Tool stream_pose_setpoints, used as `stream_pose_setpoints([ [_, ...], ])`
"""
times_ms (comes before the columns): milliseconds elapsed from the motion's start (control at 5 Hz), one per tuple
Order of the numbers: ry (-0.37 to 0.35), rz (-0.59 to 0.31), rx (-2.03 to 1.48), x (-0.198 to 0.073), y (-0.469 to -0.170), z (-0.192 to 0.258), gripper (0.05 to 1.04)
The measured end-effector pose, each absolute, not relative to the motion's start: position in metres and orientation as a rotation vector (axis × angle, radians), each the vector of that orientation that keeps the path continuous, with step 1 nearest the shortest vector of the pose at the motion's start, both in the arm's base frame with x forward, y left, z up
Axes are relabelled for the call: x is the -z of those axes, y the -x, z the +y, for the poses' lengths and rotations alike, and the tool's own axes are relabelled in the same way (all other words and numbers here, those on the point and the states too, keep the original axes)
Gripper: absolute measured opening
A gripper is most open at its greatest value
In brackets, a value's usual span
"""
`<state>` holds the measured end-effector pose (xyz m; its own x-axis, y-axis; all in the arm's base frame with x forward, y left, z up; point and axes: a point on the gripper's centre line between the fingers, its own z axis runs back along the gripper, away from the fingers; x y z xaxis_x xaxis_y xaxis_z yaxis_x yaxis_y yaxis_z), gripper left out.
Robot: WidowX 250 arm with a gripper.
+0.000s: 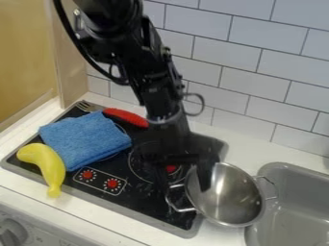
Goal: Put the silver pot on the right burner
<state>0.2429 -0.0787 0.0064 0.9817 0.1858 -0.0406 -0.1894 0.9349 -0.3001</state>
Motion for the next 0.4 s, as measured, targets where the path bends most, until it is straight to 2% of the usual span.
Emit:
stream_pose_setpoints([
  [400,0.313,0.008,-0.181,-0.0016,-0.2449,-0.0796,0.359],
])
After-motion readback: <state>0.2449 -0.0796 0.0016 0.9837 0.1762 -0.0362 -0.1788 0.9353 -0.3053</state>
